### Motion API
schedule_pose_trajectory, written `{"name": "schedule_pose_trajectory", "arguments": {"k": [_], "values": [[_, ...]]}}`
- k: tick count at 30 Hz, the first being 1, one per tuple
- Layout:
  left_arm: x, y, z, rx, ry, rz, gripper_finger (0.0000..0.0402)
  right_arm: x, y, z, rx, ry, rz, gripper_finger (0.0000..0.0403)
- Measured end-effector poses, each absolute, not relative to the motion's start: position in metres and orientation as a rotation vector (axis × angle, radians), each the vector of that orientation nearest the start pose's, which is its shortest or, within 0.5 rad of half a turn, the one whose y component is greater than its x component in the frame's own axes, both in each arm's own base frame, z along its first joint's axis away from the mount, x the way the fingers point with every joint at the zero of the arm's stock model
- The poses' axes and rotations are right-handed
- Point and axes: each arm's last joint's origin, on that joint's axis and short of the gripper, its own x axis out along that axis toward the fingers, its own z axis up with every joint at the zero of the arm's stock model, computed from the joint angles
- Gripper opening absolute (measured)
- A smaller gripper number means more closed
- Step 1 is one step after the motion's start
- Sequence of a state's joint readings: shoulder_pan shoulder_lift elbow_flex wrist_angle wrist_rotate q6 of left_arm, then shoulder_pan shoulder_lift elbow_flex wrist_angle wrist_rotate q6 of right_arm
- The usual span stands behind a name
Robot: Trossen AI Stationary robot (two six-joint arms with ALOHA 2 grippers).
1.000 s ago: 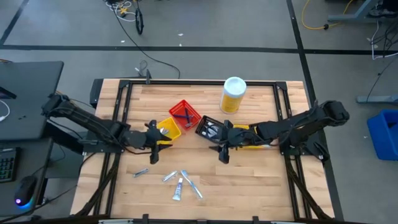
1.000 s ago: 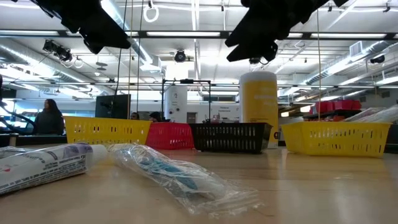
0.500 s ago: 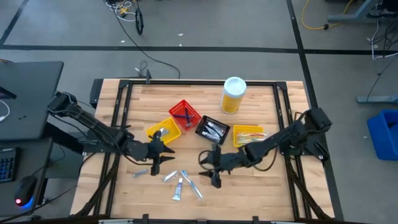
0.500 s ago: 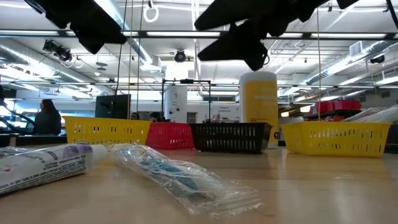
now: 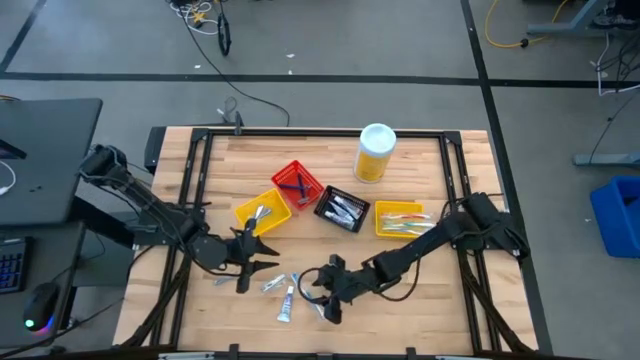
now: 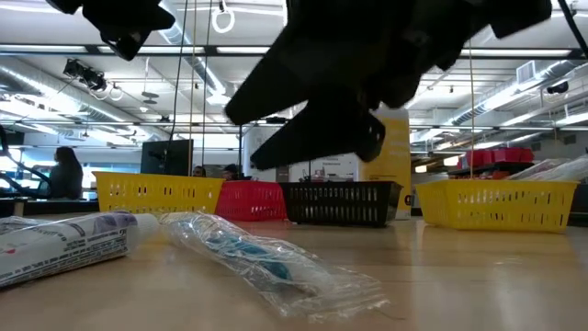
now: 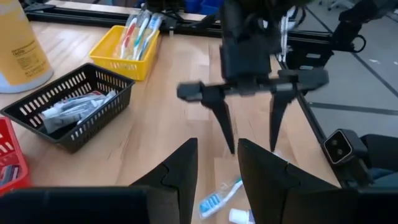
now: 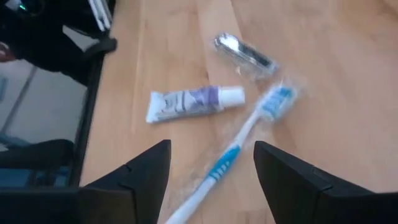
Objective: Pick & Place Travel size toiletries
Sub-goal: Put the nail cutter into the left yellow bin
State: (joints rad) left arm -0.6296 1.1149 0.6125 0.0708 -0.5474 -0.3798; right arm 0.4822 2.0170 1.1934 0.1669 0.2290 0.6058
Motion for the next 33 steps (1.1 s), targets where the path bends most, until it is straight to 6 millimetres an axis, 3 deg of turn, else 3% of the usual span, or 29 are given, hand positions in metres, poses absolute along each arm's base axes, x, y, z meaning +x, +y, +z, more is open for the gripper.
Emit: {"name": "schedule_pose_trajectory", "arguments": {"k": [8,19,27,33], "values": [[0.193,-0.128,0.236,-0.115,0.357,0.006,0.0122,0.378,0.197,0.104,0.335,0.662,-0.042,0.0241],[0.193,-0.127,0.237,-0.098,0.352,0.023,0.0122,0.384,0.197,0.105,0.315,0.590,-0.017,0.0227],[0.193,-0.127,0.236,-0.096,0.353,0.023,0.0122,0.386,0.192,0.091,0.299,0.621,-0.040,0.0227],[0.193,-0.127,0.236,-0.095,0.354,0.023,0.0122,0.386,0.191,0.086,0.229,0.638,-0.038,0.0193]]}}
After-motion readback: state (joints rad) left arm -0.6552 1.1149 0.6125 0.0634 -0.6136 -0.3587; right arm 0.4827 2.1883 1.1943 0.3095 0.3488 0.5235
